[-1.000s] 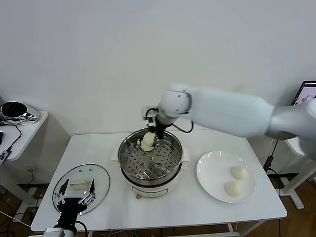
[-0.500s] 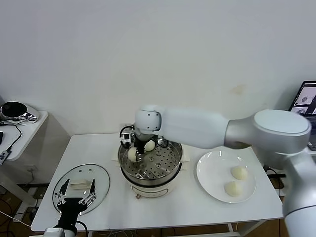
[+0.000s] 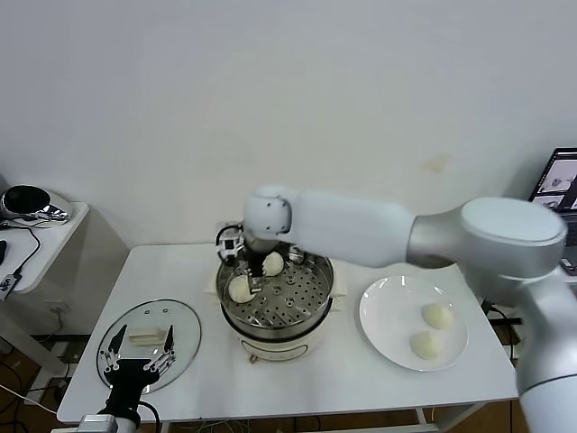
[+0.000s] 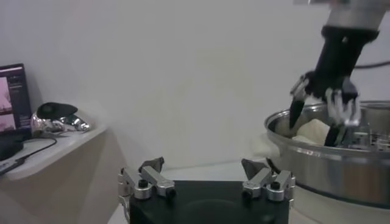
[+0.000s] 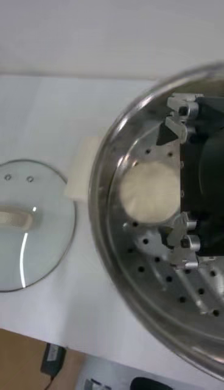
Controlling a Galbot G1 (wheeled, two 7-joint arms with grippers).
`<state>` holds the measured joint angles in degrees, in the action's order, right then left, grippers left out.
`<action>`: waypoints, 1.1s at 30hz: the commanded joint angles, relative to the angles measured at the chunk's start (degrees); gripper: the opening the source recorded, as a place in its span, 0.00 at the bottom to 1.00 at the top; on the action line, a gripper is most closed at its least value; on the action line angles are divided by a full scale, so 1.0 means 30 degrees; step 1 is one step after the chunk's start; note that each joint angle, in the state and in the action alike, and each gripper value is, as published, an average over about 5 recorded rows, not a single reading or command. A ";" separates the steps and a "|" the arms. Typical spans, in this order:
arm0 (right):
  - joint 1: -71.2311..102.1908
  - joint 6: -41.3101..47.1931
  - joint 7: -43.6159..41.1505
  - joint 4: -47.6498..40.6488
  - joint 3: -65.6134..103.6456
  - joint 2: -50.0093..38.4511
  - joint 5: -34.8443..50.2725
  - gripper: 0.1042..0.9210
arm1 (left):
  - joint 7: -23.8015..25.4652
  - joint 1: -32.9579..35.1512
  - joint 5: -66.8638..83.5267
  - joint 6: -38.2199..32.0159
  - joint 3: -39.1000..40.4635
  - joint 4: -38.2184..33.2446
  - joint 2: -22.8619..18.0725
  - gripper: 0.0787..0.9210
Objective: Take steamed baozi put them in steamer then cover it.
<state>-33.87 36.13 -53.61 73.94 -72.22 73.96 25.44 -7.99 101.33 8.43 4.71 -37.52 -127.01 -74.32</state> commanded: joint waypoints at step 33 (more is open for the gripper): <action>1.2575 -0.7345 -0.3555 0.5751 0.8073 -1.6123 -1.2703 0.88 | 0.0109 0.0644 -0.0915 0.0036 0.0204 0.0074 -0.0445 0.88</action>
<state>-6.80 16.01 -65.67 92.23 -53.42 27.67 -5.80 -7.69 103.17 5.85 4.83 -36.96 -126.73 -75.52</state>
